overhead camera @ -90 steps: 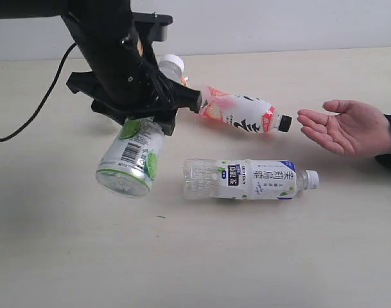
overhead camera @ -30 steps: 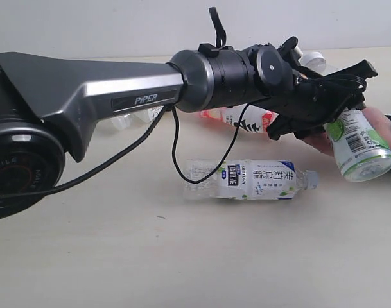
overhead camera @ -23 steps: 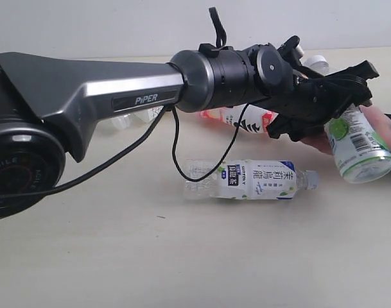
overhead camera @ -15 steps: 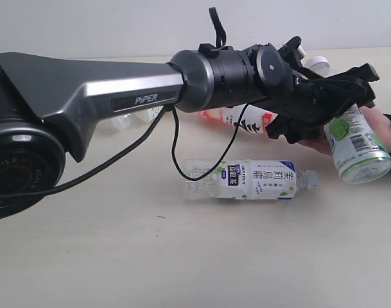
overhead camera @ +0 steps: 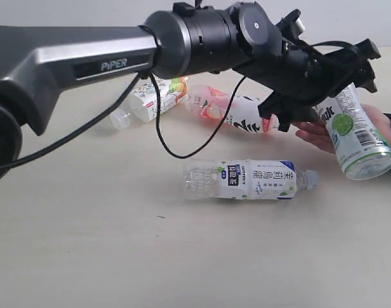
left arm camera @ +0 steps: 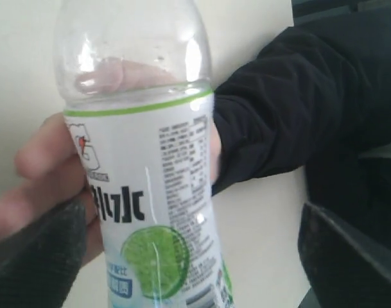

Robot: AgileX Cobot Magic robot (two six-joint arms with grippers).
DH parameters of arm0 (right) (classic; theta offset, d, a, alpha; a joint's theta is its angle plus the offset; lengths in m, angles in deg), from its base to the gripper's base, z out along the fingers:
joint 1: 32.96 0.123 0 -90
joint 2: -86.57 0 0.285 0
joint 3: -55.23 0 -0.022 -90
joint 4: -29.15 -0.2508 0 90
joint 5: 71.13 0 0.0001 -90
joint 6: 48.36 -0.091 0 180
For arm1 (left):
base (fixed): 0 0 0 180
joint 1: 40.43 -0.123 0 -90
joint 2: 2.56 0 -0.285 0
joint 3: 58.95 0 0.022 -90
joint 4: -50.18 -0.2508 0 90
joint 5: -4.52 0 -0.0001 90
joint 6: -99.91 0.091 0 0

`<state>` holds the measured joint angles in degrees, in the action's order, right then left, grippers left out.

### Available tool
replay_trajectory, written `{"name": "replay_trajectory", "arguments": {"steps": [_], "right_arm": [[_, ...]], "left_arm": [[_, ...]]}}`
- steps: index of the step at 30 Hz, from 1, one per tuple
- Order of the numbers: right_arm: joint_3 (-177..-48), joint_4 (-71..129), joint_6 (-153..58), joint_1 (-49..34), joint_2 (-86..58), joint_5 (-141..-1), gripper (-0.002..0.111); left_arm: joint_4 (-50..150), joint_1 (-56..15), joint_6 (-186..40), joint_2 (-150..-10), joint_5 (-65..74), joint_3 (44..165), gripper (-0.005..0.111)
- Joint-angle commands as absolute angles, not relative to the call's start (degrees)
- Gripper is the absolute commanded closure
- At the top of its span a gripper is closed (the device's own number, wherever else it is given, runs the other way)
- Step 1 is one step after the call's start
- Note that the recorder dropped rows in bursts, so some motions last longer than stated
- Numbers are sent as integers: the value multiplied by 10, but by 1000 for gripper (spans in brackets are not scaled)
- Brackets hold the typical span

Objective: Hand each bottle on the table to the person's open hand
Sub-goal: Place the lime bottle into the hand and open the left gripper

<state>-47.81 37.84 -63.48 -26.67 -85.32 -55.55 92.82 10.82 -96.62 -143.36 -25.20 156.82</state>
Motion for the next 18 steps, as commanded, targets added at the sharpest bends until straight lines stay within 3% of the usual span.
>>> {"name": "replay_trajectory", "arguments": {"steps": [1,6,9,14,18], "right_arm": [[-476,381,-635,-269,-856,-560,108],[-476,381,-635,-269,-856,-560,108],[-476,381,-635,-269,-856,-560,108],[-476,381,-635,-269,-856,-560,108],[-476,381,-635,-269,-856,-560,108]], "left_arm": [[923,100,-870,-1388,-280,1573,22],[910,100,-818,-1343,-320,1573,22],[878,100,-818,-1315,-345,1573,31],[772,100,-816,-1269,-423,1573,68],[665,100,-841,-1225,-512,1573,107]]}}
